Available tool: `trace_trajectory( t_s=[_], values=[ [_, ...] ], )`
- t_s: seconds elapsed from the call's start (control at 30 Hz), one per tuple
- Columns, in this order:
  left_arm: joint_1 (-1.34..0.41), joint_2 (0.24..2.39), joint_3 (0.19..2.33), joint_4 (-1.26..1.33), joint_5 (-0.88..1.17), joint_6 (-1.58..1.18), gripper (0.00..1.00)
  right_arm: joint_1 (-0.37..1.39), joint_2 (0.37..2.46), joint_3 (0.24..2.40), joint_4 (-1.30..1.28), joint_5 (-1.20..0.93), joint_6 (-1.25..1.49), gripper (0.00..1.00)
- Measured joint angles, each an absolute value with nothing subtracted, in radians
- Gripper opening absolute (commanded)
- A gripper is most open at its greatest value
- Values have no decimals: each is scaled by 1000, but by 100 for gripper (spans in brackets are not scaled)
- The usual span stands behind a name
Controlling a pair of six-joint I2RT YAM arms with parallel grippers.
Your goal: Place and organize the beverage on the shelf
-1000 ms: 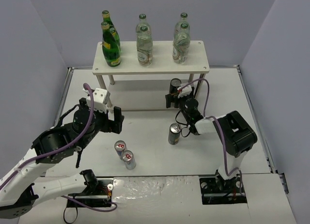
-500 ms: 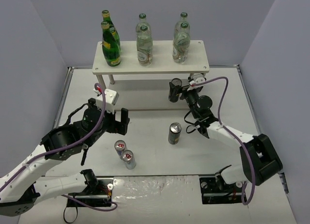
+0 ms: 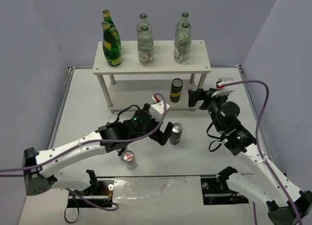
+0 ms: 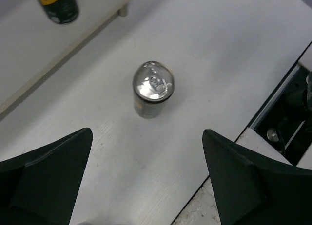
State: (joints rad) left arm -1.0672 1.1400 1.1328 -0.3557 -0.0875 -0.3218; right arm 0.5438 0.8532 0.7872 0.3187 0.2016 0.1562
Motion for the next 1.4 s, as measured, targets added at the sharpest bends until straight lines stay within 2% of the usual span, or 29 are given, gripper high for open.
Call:
trace_trajectory(
  t_s=[0.2,0.5,0.53,0.6,0.63,0.7,0.73,0.87,1.03,1.17,1.27,1.4],
  values=[
    [-1192,1364,1133,-175,-111,-219,94,543,737,871,62,259,186,100],
    [-1170,1593,1162,-64,-259,-202,95,542,638,906,-71,215,202,100],
    [-1169,1612,1163,-54,-268,-202,99,542,638,907,-73,208,202,100],
    [-1169,1643,1163,-36,-290,-205,83,542,638,907,-80,191,202,100],
    [-1169,1651,1163,-26,-296,-209,68,542,638,907,-83,184,203,100],
    [-1169,1657,1159,2,-308,-216,51,542,638,907,-88,166,205,100],
    [-1170,1655,1153,19,-312,-217,37,542,638,907,-88,157,207,100],
    [-1170,1652,1131,63,-320,-215,3,542,642,907,-88,133,210,100],
    [-1178,1628,1131,12,-348,-216,2,540,645,904,-73,78,204,100],
    [-1184,1536,1154,-208,-401,-227,2,537,636,846,14,-34,200,100],
    [-1179,1431,1216,-400,-426,-243,2,537,618,759,124,-220,203,100],
    [-1113,1267,1301,-610,-396,-275,2,545,630,640,453,-532,275,99]
  ],
)
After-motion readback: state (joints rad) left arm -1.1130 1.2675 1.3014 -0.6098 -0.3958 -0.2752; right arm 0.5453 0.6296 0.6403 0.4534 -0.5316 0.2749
